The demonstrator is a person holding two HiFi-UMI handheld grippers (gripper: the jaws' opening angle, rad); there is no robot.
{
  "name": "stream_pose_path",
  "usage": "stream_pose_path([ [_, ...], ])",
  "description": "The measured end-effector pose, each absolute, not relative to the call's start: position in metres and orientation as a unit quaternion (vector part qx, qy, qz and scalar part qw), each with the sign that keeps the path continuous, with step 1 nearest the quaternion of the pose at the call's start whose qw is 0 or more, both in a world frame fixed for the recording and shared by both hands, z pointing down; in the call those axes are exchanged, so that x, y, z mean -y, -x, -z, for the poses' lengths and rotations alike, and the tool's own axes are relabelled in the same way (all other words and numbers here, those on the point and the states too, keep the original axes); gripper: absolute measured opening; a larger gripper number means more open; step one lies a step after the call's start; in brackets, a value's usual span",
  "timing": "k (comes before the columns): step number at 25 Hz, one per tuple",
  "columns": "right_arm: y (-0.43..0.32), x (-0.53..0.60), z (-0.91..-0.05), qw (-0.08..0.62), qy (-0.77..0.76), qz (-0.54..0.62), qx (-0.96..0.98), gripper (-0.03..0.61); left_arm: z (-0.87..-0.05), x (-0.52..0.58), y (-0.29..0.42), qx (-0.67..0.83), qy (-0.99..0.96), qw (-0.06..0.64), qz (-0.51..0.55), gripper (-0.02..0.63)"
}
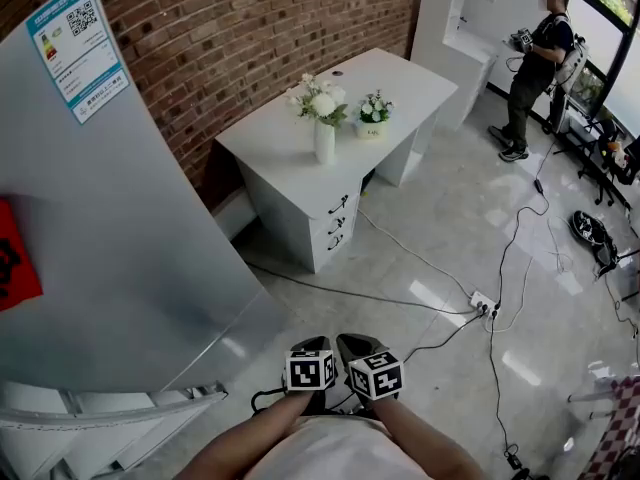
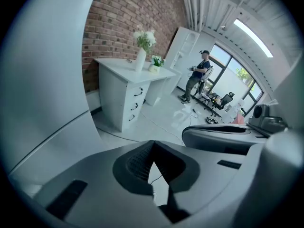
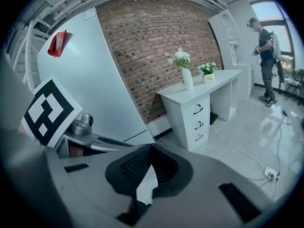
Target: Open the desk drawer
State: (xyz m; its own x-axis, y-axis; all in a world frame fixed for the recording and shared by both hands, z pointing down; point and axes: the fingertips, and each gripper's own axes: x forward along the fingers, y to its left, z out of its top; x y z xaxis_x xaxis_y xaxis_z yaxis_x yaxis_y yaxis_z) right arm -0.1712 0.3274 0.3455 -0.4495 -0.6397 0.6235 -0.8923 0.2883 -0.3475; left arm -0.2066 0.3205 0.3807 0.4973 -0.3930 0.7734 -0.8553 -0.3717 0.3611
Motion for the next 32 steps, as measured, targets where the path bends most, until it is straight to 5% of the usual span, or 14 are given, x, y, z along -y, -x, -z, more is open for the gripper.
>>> stream_pose_path([
  [32, 0.077, -0.418, -0.357, 0.191, -0.480, -0.347, 0.783, 0.015, -0.384, -0.384, 0.138, 0.460, -0.737, 0.411, -0.275, 0.006],
])
